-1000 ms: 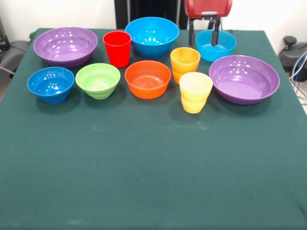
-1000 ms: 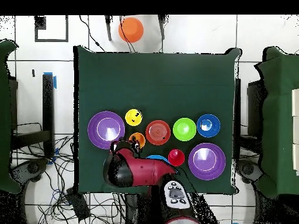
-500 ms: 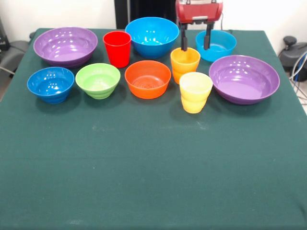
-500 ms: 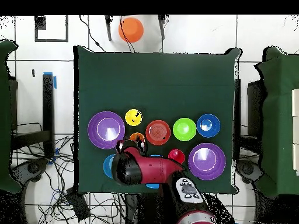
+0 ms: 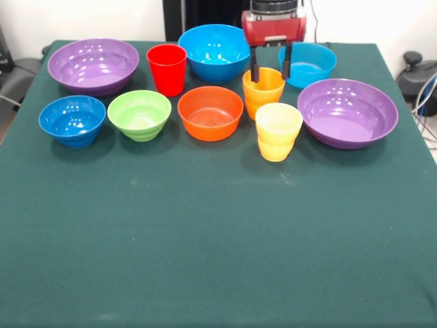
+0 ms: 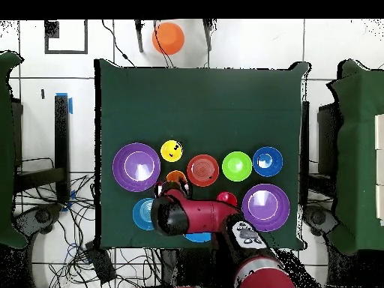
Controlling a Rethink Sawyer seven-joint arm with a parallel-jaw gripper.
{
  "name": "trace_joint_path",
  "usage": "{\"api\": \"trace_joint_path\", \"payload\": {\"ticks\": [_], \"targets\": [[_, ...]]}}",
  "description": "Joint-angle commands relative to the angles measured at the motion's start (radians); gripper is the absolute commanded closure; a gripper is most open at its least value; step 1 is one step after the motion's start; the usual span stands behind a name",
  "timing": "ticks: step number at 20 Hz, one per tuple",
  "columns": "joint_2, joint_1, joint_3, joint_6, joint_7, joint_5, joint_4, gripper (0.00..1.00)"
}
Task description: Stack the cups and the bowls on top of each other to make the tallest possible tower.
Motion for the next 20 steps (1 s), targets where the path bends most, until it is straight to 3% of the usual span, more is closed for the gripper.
{"api": "trace_joint_path", "payload": {"ticks": [1,10,15,20], "targets": [[0.079,0.021,0.051,-0.003,0.081,-0.056,-0.107,0.00],[0.106,0.152,-0.043,-0.076,0.146,0.008,-0.123,0.00],[0.095,0.171,-0.054,-0.078,0.159,0.012,-0.113,0.00],[0.074,0.128,-0.015,-0.076,0.159,-0.019,-0.090,0.00]]}}
